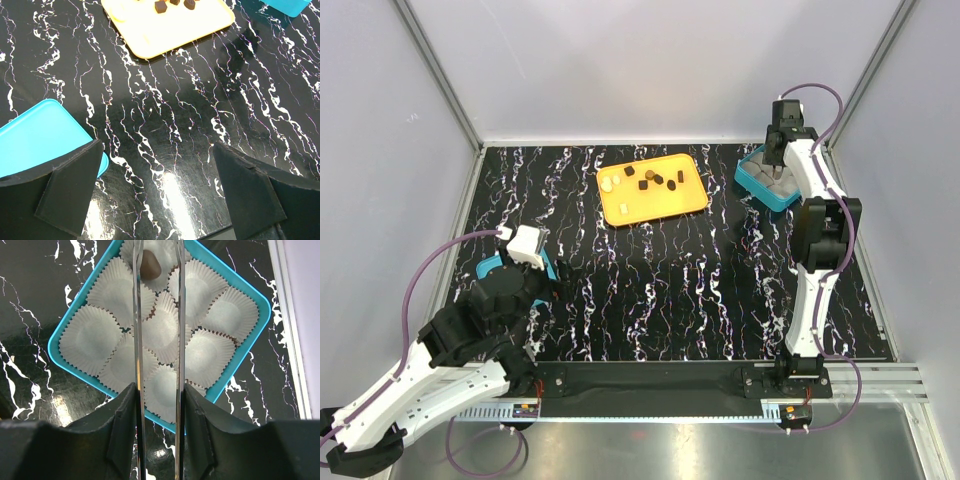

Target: Pack the chocolate

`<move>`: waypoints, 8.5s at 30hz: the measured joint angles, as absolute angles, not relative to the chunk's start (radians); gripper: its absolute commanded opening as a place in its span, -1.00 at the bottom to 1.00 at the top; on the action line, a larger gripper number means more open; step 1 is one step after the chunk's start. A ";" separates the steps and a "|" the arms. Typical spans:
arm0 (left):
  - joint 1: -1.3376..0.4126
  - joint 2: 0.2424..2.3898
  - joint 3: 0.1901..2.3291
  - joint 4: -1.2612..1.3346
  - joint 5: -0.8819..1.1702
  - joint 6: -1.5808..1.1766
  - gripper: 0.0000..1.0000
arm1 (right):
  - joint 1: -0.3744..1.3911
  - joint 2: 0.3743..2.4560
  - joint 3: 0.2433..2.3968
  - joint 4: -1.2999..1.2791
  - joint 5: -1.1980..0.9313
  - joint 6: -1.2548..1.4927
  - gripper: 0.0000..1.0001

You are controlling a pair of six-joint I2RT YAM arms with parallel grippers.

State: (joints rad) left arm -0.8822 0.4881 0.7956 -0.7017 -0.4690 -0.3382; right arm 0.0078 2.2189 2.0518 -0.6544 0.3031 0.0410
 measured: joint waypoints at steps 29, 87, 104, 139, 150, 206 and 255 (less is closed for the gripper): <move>-0.882 0.488 0.796 -0.702 -0.495 -0.338 0.98 | 0.379 1.892 1.707 -0.593 0.135 0.106 -0.10; -0.882 0.488 0.796 -0.702 -0.495 -0.338 0.98 | 0.408 1.980 1.780 -0.635 0.138 0.093 -0.50; -0.882 0.488 0.796 -0.702 -0.494 -0.338 0.98 | 0.029 1.812 1.705 -0.662 0.119 0.127 -0.50; -0.883 0.500 0.796 -0.702 -0.494 -0.337 0.98 | -0.085 2.072 1.843 -0.694 0.182 0.132 -0.40; -0.883 0.502 0.796 -0.702 -0.494 -0.337 0.98 | -0.086 2.088 1.846 -0.693 0.220 0.113 -0.19; -0.883 0.497 0.796 -0.702 -0.494 -0.337 0.98 | 0.796 2.045 1.723 -0.627 0.219 0.303 -0.09; -0.883 0.497 0.796 -0.702 -0.494 -0.337 0.98 | 0.586 1.912 1.760 -0.731 0.207 0.236 -0.48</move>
